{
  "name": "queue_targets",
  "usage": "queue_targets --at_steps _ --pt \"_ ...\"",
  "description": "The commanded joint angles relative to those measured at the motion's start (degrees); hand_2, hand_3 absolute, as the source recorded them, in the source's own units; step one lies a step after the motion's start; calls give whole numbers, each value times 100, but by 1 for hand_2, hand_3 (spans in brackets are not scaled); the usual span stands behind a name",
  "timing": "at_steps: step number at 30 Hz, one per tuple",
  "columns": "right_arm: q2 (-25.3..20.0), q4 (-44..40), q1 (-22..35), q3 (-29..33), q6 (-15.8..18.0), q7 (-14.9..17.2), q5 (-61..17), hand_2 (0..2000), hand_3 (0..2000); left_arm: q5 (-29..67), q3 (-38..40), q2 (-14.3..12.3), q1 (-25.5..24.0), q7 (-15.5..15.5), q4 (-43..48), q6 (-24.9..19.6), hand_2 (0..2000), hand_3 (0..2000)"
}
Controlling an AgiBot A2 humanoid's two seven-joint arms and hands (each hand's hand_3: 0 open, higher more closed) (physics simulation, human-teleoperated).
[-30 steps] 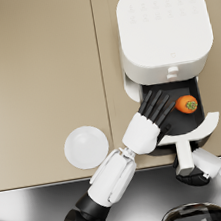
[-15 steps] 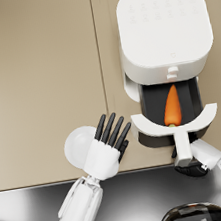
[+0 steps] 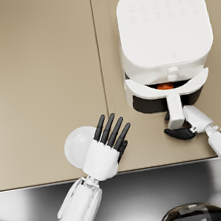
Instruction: Pick up the carrot and place it into the air fryer
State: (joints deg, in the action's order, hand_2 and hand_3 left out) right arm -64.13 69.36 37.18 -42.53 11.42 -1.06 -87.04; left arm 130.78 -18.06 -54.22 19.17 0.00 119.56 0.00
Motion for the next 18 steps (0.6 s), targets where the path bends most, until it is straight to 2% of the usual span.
queue_targets --at_steps 1,3,4,11,15,18 --pt "-985 412 742 105 29 13 -1 2000 2000 0 0 0 0 0 0 0 0 0" --pt "-1179 57 912 229 51 21 -4 2000 2000 0 0 0 0 0 0 0 0 0" --pt "-1283 -103 997 304 53 27 -6 2000 2000 0 750 176 -202 0 -12 0 0 0" --pt "-1794 -848 1205 1038 -1 4 -9 2000 2000 0 511 -338 186 0 -241 0 0 0" --pt "-2016 -1314 1347 1317 180 11 -6 2000 2000 -1 543 -465 228 0 -287 0 0 0" --pt "-2139 -1727 1542 1379 611 -3 8 2000 2000 -1 547 -516 209 0 -289 0 0 0"
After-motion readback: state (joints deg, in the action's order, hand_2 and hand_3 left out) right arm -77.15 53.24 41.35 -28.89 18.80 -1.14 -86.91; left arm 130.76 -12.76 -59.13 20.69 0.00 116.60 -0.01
